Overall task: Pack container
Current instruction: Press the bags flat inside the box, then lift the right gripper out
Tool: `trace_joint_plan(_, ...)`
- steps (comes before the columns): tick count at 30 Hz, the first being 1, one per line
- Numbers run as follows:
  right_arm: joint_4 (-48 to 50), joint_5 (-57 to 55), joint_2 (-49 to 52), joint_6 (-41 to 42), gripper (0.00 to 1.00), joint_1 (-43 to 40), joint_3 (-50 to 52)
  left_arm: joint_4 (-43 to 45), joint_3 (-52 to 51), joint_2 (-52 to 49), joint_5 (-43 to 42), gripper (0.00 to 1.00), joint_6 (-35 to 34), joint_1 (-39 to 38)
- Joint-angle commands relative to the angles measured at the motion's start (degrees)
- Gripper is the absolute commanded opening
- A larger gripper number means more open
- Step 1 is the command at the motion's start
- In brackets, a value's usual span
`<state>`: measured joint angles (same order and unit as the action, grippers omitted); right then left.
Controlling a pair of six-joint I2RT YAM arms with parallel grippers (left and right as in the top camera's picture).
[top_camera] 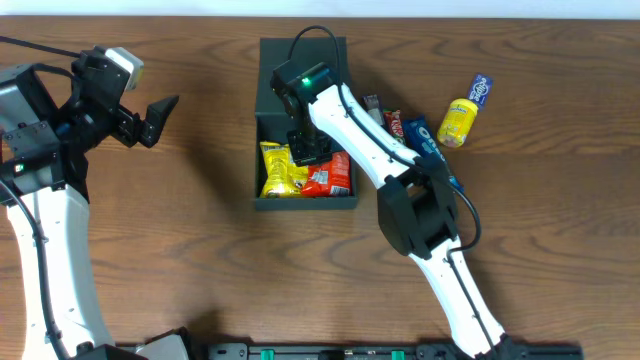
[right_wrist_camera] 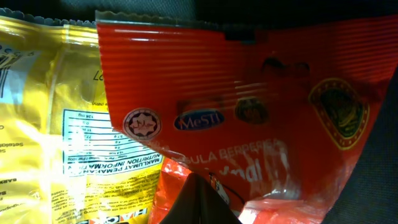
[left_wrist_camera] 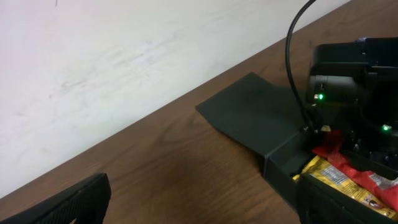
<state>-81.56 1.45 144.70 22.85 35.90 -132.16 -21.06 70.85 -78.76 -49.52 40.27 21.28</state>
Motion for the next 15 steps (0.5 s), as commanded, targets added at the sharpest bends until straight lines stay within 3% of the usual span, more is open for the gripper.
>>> trace_joint_plan(1, -1.22, -2.08, 3.06, -0.63, 0.01, -0.63, 0.31, -0.13, 0.35, -0.52, 0.37, 0.95, -0.7, 0.13)
trace_joint_plan(15, -0.15, 4.59, -6.01, -6.67, 0.01, -1.92, -6.05, 0.0, 0.35, -0.52, 0.57, 0.95, -1.86, 0.11)
